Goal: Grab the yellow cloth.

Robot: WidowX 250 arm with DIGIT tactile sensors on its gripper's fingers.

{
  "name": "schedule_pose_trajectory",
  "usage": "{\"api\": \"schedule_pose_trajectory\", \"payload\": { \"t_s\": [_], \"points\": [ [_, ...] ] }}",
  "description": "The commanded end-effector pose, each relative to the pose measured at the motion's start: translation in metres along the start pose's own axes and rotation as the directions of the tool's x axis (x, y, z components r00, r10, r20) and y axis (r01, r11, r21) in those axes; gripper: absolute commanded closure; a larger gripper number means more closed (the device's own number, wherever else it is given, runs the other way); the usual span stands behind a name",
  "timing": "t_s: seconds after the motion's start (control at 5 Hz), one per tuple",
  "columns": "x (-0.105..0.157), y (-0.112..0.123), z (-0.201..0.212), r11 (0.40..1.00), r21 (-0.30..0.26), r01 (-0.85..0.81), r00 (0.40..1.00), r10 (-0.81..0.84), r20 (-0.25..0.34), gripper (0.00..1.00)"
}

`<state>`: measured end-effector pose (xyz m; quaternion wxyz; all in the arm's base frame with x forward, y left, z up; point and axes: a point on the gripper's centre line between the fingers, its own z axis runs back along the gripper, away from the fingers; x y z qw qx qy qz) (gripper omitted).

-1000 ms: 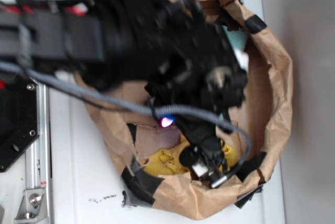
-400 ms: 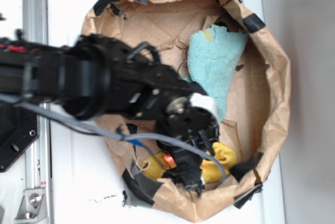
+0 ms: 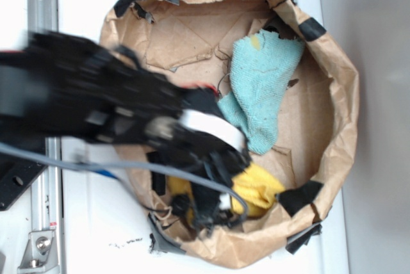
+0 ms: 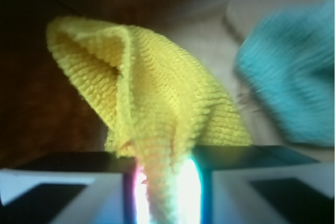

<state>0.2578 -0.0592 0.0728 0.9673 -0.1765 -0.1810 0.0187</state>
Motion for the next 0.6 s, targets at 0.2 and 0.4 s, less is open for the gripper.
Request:
{"api": "schedule_pose_trajectory", "payload": {
  "t_s": [0.2, 0.4],
  "points": [
    [0.027, 0.010, 0.146, 0.909, 0.321, 0.266, 0.944, -0.313, 0.104, 1.00],
    [0.037, 0.008, 0.144, 0.868, 0.455, 0.201, 0.976, -0.219, -0.013, 1.00]
  ]
}}
